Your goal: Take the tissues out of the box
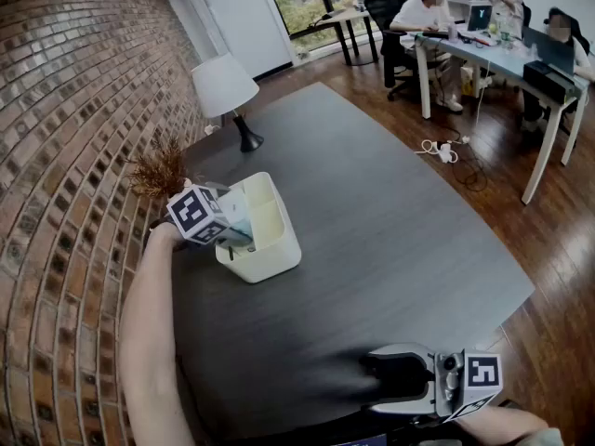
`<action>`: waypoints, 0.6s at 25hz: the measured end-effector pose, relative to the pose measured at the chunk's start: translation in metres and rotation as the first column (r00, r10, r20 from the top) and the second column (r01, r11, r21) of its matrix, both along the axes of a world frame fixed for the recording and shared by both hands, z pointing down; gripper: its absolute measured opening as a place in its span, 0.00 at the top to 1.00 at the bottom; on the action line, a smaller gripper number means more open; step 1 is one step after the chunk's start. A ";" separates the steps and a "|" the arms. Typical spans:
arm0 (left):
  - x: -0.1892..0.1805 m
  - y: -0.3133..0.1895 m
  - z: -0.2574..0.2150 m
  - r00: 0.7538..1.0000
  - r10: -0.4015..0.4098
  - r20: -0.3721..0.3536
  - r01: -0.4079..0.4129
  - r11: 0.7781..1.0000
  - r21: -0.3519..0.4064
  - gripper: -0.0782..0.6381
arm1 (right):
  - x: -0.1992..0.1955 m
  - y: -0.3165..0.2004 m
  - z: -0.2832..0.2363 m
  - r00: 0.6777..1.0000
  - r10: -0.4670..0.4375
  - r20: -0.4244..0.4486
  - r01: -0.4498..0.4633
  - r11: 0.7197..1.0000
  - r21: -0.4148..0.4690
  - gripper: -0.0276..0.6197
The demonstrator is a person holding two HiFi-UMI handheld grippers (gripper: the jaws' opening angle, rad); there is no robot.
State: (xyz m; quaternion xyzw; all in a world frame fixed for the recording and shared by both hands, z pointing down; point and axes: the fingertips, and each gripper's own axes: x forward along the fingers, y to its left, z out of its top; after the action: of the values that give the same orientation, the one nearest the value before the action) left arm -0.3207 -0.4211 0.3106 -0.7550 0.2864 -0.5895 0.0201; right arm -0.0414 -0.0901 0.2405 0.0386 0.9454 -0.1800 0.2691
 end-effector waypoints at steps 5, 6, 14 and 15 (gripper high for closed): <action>-0.003 -0.003 -0.006 0.996 -0.090 -0.009 0.090 0.995 0.033 0.16 | 0.002 0.002 0.001 1.000 0.001 -0.008 -0.001 1.000 -0.002 0.52; -0.005 -0.004 -0.015 0.995 -0.101 -0.005 0.101 0.993 0.059 0.16 | 0.003 0.002 0.000 1.000 0.001 -0.007 -0.001 1.000 -0.005 0.52; 0.005 0.023 -0.139 0.989 -0.143 -0.047 0.149 0.900 0.411 0.16 | 0.003 0.000 0.005 0.999 0.022 -0.025 -0.022 1.000 0.006 0.52; 0.013 0.037 -0.157 0.984 -0.126 -0.125 0.170 0.870 0.463 0.16 | 0.004 -0.001 0.008 0.999 0.030 -0.033 -0.030 0.999 0.011 0.52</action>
State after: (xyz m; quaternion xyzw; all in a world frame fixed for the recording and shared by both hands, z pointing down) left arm -0.3077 -0.3841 0.1535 -0.7290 0.4789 -0.4671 0.1451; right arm -0.0373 -0.0911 0.2488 0.0226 0.9511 -0.1716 0.2557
